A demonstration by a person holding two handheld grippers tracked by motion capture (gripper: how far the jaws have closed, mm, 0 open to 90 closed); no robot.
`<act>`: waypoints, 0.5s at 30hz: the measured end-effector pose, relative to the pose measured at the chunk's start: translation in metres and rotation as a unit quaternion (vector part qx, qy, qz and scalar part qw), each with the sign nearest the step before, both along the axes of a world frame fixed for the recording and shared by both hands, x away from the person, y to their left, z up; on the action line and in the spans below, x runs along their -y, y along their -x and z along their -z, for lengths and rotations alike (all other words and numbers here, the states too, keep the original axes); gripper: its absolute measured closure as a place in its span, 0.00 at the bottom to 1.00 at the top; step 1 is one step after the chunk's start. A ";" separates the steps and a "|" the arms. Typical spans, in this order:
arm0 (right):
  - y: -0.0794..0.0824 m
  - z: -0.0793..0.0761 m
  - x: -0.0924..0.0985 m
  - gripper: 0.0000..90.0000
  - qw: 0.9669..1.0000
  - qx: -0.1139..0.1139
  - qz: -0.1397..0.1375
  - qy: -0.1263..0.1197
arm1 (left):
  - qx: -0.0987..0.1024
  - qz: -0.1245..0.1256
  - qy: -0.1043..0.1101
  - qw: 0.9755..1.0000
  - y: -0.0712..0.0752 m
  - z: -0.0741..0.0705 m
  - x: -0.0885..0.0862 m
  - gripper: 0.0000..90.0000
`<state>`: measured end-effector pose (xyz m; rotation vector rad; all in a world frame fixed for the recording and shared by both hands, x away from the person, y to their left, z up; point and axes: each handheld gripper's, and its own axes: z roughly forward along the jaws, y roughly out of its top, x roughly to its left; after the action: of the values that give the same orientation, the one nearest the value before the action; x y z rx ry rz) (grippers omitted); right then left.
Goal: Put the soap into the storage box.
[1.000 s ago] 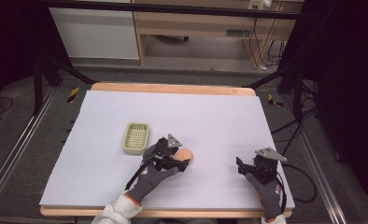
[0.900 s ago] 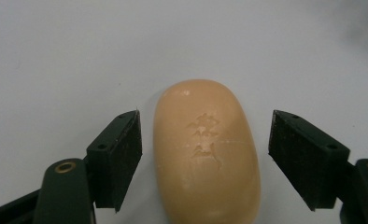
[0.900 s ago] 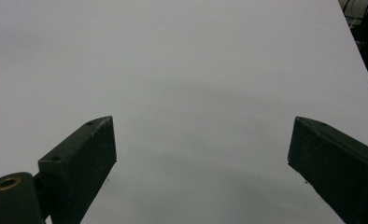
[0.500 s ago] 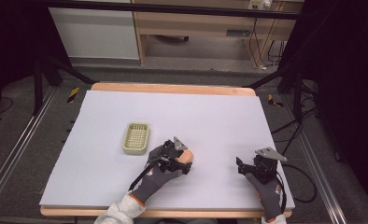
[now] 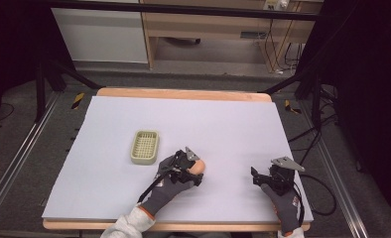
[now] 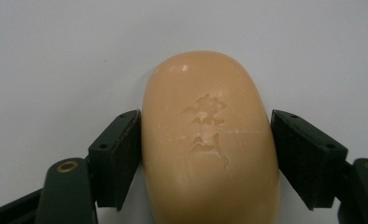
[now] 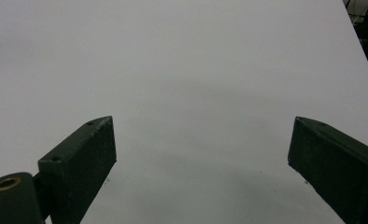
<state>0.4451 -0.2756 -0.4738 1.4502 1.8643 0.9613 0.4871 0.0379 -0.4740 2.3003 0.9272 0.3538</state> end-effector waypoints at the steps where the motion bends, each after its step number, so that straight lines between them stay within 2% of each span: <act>1: 0.000 0.000 0.000 0.09 1.000 -0.001 0.001 0.000 | 0.000 -0.002 0.001 1.000 0.000 0.000 0.000 0.29; 5: 0.000 0.000 0.000 0.09 1.000 -0.001 0.000 -0.001 | -0.002 -0.005 0.006 1.000 0.000 0.000 -0.001 0.33; 15: 0.000 0.000 0.000 0.09 1.000 -0.003 0.002 -0.002 | -0.003 -0.006 0.002 1.000 0.000 -0.001 0.000 0.34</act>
<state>0.4455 -0.2754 -0.4742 1.4599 1.8643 0.9599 0.4875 0.0383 -0.4728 2.2949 0.9444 0.3493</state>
